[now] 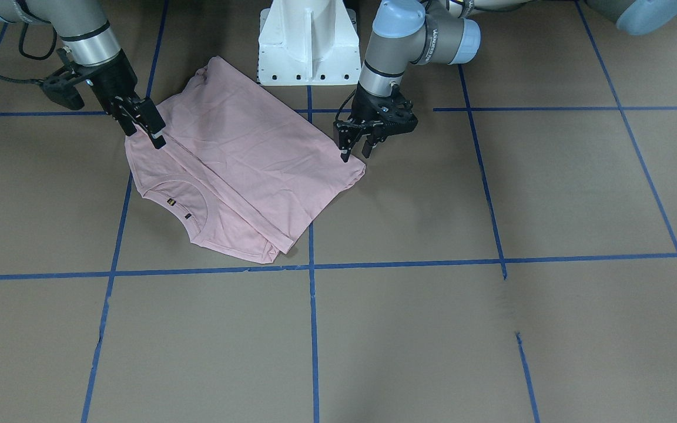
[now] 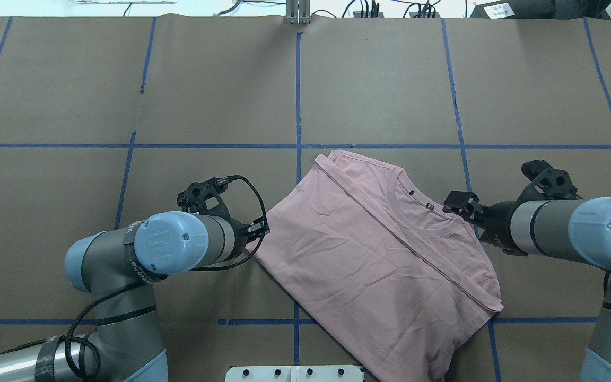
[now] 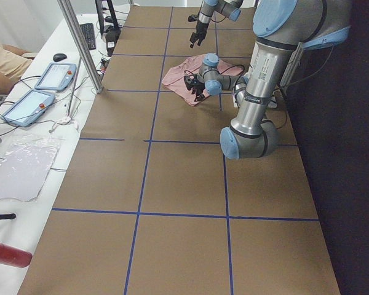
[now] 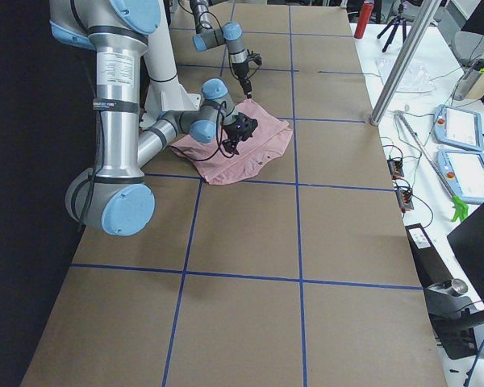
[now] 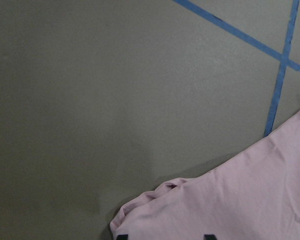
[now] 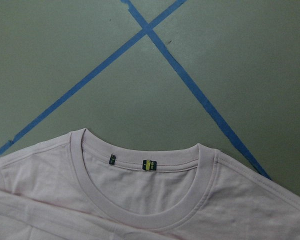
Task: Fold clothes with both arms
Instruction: 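Position the left and right grippers at opposite sides of the rotated shirt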
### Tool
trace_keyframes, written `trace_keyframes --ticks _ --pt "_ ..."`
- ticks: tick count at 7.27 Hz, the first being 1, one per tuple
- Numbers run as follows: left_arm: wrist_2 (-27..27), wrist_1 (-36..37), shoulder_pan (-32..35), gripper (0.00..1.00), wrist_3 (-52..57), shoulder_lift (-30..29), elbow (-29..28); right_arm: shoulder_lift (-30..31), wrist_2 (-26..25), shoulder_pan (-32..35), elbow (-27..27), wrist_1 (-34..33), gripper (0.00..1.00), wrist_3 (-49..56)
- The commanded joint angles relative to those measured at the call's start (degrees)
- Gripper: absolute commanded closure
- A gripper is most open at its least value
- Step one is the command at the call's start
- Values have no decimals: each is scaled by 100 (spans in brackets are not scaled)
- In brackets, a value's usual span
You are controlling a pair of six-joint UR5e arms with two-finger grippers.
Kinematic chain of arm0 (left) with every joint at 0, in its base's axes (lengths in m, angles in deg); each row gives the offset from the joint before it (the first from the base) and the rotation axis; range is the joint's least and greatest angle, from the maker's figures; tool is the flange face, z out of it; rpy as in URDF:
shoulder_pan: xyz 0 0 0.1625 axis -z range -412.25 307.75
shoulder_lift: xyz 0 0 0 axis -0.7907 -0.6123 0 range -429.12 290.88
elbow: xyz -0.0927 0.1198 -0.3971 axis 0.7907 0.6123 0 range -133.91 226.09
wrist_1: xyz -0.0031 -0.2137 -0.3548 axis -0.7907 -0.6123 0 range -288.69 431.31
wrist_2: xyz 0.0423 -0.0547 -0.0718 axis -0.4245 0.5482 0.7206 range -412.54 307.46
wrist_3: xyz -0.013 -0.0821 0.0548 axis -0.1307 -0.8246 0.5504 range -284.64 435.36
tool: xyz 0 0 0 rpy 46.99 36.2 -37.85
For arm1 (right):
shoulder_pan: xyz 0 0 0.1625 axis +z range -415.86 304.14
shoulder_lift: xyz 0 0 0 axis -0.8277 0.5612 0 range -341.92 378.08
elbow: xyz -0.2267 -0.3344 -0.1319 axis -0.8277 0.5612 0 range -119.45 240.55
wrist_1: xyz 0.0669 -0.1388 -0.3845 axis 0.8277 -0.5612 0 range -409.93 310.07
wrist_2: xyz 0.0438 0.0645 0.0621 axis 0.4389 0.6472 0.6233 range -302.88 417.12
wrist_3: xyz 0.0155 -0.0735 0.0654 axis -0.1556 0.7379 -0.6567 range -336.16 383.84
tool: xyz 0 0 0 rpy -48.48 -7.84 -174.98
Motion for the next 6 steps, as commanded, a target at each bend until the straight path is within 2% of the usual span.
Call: trace_keyframes --ticks 1,6 --pt "-8 -4 -18 41 7 -8 -222 -196 -3 12 227 6 0 3" --pt "-17 -13 -45 42 16 -140 -372 -232 14 13 246 6 0 -6"
